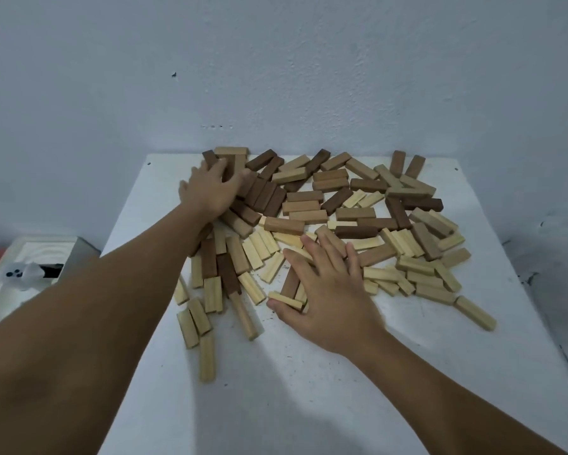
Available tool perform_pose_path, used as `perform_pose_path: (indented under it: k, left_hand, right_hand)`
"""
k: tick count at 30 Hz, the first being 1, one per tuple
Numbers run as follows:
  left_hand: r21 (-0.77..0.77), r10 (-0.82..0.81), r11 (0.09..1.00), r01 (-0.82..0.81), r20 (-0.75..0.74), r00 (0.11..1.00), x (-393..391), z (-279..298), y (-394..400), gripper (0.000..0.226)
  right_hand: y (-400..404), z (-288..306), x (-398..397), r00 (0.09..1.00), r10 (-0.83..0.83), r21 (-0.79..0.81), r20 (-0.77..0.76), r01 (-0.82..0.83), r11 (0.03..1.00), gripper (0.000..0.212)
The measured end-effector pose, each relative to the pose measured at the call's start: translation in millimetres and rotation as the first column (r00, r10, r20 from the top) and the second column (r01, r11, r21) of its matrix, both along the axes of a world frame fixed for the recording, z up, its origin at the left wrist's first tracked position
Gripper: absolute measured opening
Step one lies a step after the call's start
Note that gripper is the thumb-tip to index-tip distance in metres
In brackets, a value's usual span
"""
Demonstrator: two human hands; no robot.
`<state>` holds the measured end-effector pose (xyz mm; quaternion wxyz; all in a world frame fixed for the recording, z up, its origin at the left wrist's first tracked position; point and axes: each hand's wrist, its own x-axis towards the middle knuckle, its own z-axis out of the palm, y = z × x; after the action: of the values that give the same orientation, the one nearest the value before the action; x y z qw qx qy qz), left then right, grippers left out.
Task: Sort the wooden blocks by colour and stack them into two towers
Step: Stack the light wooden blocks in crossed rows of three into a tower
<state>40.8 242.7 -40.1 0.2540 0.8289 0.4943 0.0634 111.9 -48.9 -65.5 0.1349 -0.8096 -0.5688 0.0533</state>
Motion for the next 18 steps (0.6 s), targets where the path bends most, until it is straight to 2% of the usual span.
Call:
perform_pose_path:
  k: [2, 4, 6, 9, 14, 16, 18]
  left_hand:
    - [-0.050, -0.044, 0.998, 0.049, 0.100, 0.994, 1.9, 3.8, -12.8, 0.071]
    - [-0.127, -0.029, 0.989, 0.071, 0.306, 0.952, -3.9, 16.5, -27.4, 0.053]
    - [-0.111, -0.038, 0.990, 0.087, 0.389, 0.920, -19.3, 28.6, -40.2, 0.047]
    - [-0.032, -0.018, 0.999, 0.028, 0.288, 0.958, -65.7, 37.0, -65.7, 0.067]
    - [-0.056, 0.188, 0.982, -0.182, 0.117, 0.975, -140.5, 13.8, -149.7, 0.100]
    - [-0.036, 0.181, 0.983, -0.181, 0.014, 0.983, -144.0, -4.1, -174.9, 0.106]
    - [-0.014, 0.166, 0.986, -0.167, -0.007, 0.986, -136.4, -13.4, -184.2, 0.103]
  right_hand:
    - [0.1, 0.2, -0.8, 1.000, -0.006, 0.004, -0.004, 0.006, 1.000, 0.081]
    - [0.3, 0.8, -0.9, 1.000, -0.001, 0.000, -0.014, 0.001, 1.000, 0.082]
    - [0.0, 1.1, -0.2, 1.000, 0.002, 0.000, -0.020, -0.002, 1.000, 0.083]
    - [-1.5, 1.5, 2.3, 0.999, -0.003, 0.000, -0.046, 0.003, 1.000, 0.083]
    - [-3.7, 3.7, 3.2, 0.996, 0.031, 0.010, -0.080, -0.030, 0.999, 0.068]
    - [-3.5, 3.7, 3.2, 0.996, 0.041, 0.035, -0.079, -0.038, 0.999, 0.061]
    - [-4.2, 1.6, 3.8, 0.994, 0.042, 0.064, -0.097, -0.036, 0.997, 0.058]
